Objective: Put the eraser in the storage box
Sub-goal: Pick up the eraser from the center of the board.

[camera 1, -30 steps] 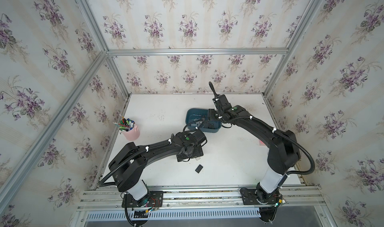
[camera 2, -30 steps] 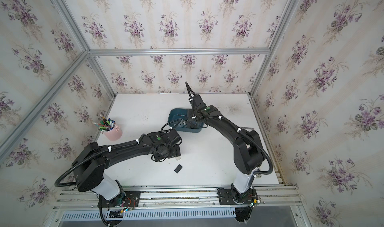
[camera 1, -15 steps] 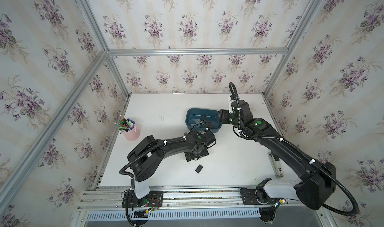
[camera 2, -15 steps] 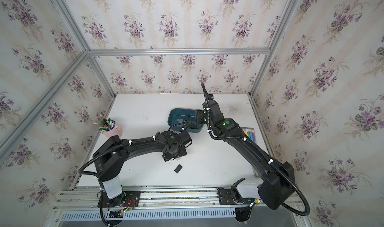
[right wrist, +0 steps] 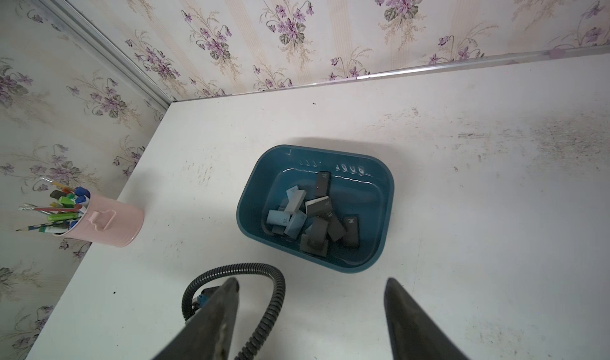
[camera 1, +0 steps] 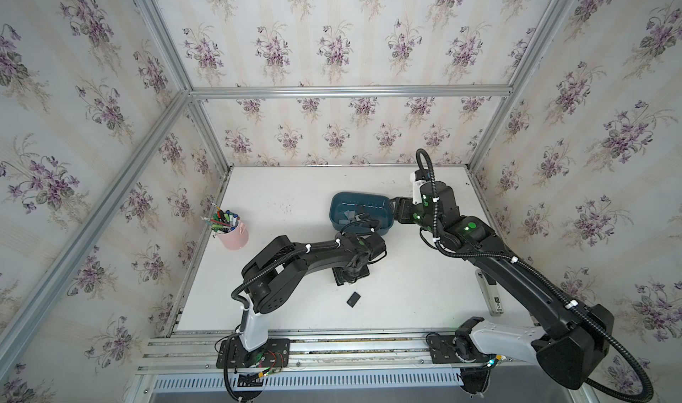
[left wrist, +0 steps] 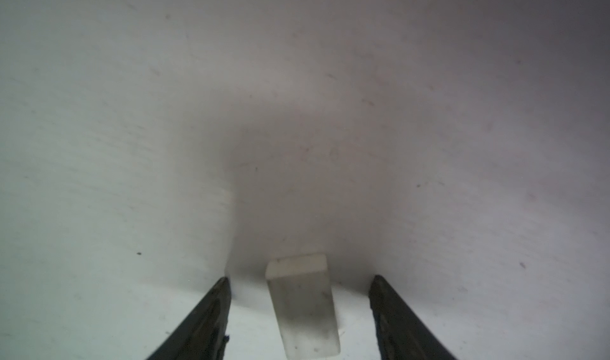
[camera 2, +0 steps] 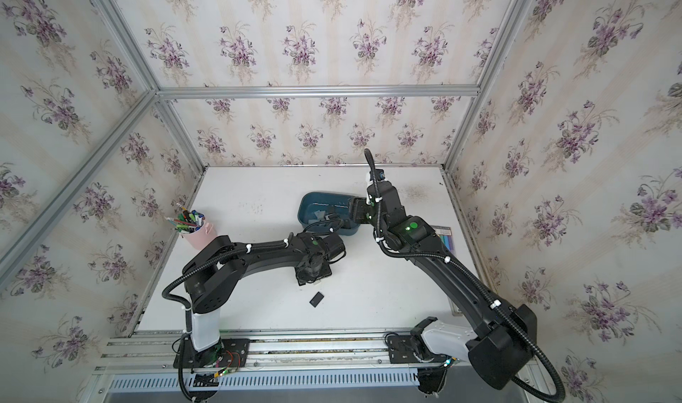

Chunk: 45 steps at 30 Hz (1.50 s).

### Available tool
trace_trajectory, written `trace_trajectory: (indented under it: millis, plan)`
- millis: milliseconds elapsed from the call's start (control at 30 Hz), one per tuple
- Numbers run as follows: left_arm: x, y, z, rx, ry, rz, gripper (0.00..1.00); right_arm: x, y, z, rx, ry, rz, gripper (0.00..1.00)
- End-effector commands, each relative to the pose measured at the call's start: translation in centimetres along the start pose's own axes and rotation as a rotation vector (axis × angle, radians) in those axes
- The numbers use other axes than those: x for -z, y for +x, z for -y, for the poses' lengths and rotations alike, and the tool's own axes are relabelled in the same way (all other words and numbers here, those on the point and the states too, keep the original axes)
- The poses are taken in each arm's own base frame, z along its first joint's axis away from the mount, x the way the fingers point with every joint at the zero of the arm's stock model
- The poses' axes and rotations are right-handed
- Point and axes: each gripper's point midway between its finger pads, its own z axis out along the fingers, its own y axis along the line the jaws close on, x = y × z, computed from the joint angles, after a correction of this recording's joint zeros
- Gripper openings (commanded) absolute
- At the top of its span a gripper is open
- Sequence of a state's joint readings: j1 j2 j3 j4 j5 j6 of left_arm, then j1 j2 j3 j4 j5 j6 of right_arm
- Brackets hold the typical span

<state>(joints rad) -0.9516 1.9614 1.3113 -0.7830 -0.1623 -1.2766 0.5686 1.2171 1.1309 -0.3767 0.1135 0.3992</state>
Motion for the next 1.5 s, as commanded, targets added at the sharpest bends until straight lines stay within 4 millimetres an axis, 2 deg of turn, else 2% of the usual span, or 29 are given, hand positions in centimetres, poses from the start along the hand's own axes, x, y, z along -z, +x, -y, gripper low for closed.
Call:
trace_trajectory:
  millis: [0,133,167,333,367,533,567,633,667,800,1233,1467]
  plan:
    - [-0.4,0.3,-1.1,0.005,-0.051,-0.007,0.62,0.3,-0.8,-0.6,-0.007,-0.026,0.03,0.69]
    - [-0.2,0.4,-1.8,0.012,-0.055,0.001,0.56,0.4,-0.8,-0.4,-0.005,-0.02,0.03,0.69]
    - [-0.1,0.5,-1.9,0.01,-0.053,0.002,0.49,0.4,-0.8,-0.5,-0.005,-0.023,0.031,0.69]
    - [-0.3,1.0,-2.4,0.011,-0.054,-0.012,0.43,0.4,-1.0,-0.7,-0.01,-0.033,0.031,0.69]
    - [-0.3,1.1,-2.4,0.009,-0.056,-0.014,0.37,0.3,-1.0,-0.8,-0.011,-0.034,0.032,0.69]
    - [-0.4,1.2,-2.2,0.006,-0.056,-0.023,0.26,0.3,-0.9,-0.8,-0.013,-0.036,0.027,0.69]
    - [-0.4,1.2,-2.2,0.005,-0.056,-0.022,0.2,0.3,-1.0,-0.8,-0.013,-0.035,0.028,0.69]
    - [-0.4,1.1,-2.2,0.005,-0.056,-0.019,0.16,0.3,-0.8,-0.8,-0.013,-0.034,0.023,0.7]
    - [-0.4,1.0,-2.1,0.007,-0.055,-0.019,0.1,0.3,-0.8,-0.8,-0.012,-0.033,0.024,0.69]
    - [0.1,0.7,-1.8,0.0,-0.054,-0.009,0.0,0.6,-0.7,-0.6,-0.011,-0.029,0.024,0.7]
    - [1.1,-1.0,-0.9,-0.055,-0.016,0.076,0.0,0.9,0.0,-0.1,-0.012,-0.021,0.026,0.7]
    - [4.4,-3.7,0.7,-0.116,0.039,0.199,0.0,1.5,-0.1,0.4,-0.01,-0.007,0.043,0.7]
